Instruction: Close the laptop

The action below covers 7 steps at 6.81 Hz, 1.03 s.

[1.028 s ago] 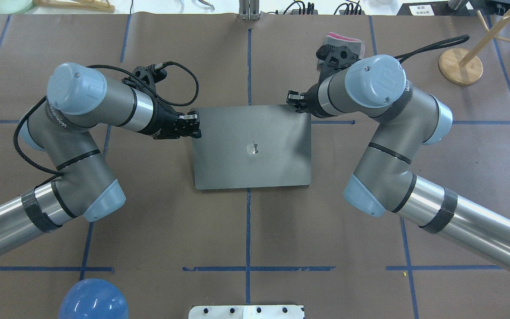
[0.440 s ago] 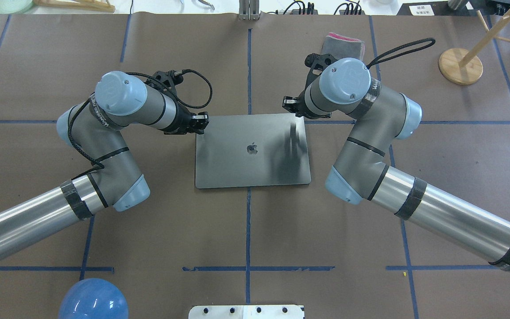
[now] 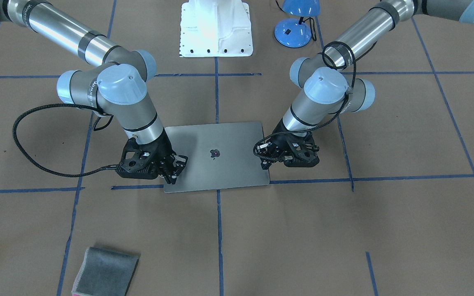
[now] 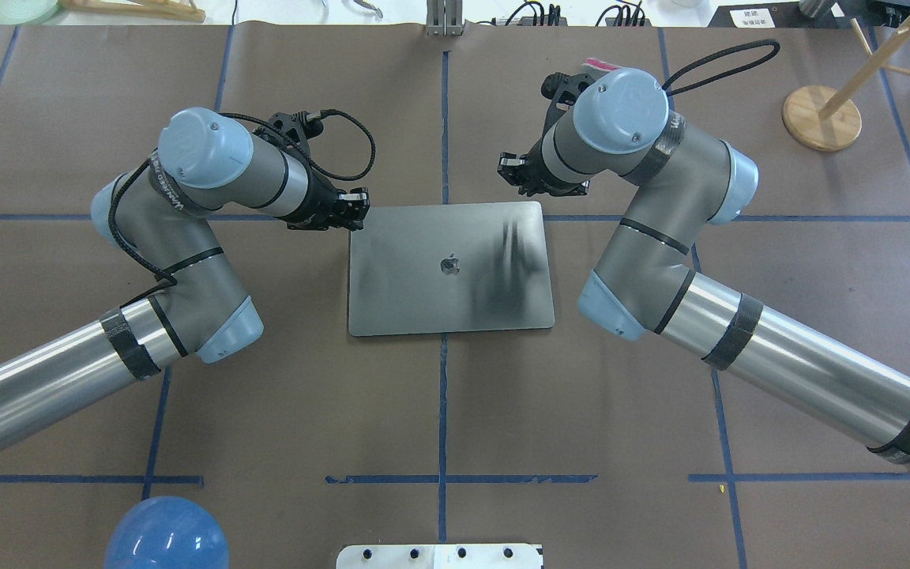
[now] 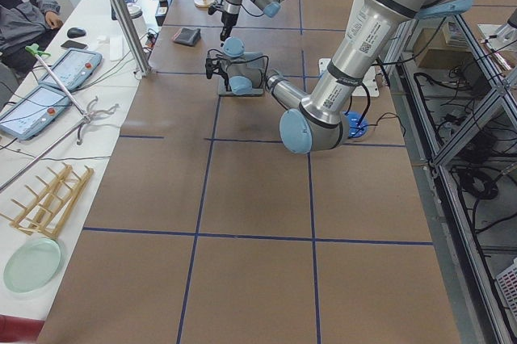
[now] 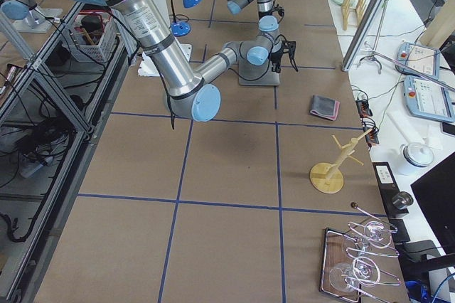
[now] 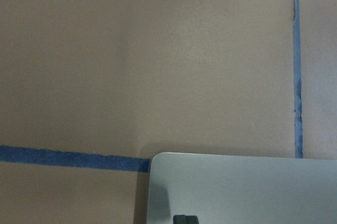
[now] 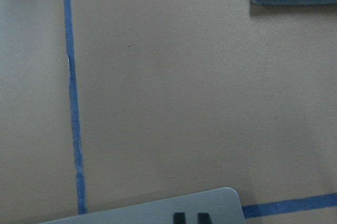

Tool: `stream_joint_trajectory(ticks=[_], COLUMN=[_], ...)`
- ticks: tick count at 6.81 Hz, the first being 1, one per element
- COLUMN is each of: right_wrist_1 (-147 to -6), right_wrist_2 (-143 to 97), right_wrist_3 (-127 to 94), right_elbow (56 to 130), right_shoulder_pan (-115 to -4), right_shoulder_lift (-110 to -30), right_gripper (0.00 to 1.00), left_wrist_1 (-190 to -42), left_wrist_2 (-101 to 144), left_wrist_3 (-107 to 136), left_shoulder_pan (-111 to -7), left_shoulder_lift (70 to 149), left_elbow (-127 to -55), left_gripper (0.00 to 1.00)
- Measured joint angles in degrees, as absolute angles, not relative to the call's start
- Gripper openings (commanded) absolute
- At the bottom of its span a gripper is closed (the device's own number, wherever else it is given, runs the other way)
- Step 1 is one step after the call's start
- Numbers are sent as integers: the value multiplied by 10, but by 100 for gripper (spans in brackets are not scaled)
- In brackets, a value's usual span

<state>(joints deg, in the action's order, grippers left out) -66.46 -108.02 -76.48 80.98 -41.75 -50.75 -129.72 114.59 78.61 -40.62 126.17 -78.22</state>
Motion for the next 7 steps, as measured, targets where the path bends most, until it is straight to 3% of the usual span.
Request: stream_joint_trajectory(ticks=[2,5,7], right_wrist_1=[-697,-720,-744], right_wrist_2=[-1141,-1234,-1292], right_wrist_3=[-735,-562,-390], right_elbow=[822,868,873], right_shoulder_pan=[-465,-576,-675], right_shoulder_lift=[-522,-617,-686], right_gripper=[99,99,99], left_wrist_1=[-1234,-926,-784], left_wrist_2=[1182,1213,1215], left_wrist_3=[758,511,273], left_shoulder_pan=[-441,-520,-607], left_shoulder_lift=[1230,1191,1144], left_elbow=[-834,-972,-1024], left_gripper=[99,99,99])
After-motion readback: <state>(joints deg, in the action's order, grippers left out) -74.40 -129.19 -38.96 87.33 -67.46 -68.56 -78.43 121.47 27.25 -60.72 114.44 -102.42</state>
